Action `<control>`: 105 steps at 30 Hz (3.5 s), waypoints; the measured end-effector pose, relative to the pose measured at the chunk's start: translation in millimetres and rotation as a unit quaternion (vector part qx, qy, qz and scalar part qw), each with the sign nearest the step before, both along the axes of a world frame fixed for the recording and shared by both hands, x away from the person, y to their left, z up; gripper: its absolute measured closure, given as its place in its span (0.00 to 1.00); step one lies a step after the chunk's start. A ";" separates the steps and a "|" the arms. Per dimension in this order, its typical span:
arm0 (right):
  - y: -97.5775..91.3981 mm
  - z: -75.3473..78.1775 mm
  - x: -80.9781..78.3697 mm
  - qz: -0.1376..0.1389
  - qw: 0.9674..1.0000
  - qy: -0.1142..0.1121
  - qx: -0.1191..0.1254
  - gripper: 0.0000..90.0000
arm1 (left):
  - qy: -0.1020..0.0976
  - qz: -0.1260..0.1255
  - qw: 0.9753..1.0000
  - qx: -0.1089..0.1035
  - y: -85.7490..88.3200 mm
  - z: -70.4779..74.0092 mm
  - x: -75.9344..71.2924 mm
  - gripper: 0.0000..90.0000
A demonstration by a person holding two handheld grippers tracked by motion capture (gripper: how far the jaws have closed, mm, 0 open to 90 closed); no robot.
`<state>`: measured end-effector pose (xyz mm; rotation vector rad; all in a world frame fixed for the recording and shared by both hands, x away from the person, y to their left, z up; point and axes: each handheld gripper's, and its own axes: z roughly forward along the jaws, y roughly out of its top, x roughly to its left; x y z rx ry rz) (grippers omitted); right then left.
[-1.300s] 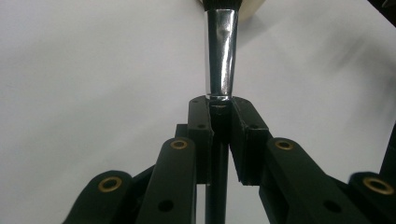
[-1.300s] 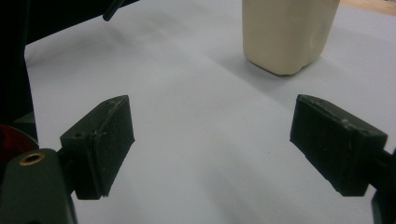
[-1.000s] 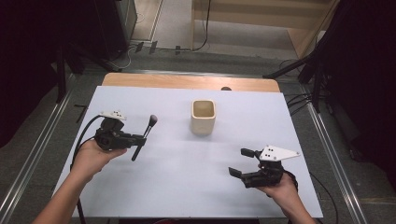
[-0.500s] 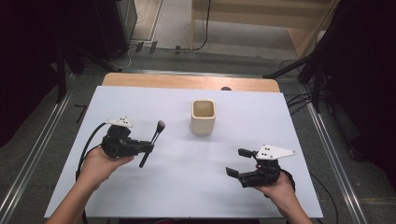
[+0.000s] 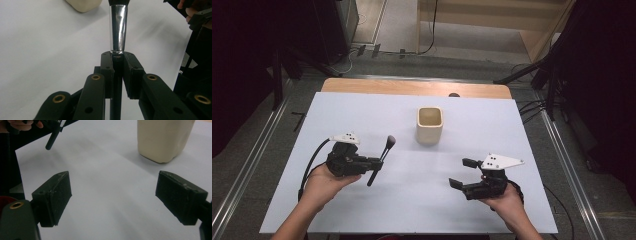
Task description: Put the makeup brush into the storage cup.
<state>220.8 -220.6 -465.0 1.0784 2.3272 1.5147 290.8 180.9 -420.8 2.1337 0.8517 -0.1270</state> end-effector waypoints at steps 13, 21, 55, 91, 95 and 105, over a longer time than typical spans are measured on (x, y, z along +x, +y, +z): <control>19.4 1.3 5.4 0.010 1.000 0.008 0.001 0.16 | 0.001 -0.007 1.000 -0.012 -10.3 -3.1 -10.1 0.89; 22.3 2.0 7.9 0.003 1.000 0.016 0.011 0.17 | 0.010 -0.005 1.000 -0.025 -16.3 -8.0 -13.8 0.89; 51.3 8.2 18.4 -0.037 0.997 0.045 0.046 0.21 | 0.020 0.023 0.998 -0.061 -31.1 -20.2 -22.0 0.89; 78.3 15.4 25.8 -0.040 0.991 0.081 0.097 0.29 | 0.021 0.028 0.997 -0.073 -38.7 -23.7 -21.6 0.89; 82.2 16.6 26.4 -0.041 0.990 0.084 0.102 0.32 | 0.022 0.031 0.996 -0.076 -39.3 -24.0 -21.8 0.89; 93.9 14.6 28.6 -0.043 0.986 0.105 0.123 0.37 | 0.024 0.037 0.995 -0.090 -44.6 -25.7 -24.9 0.89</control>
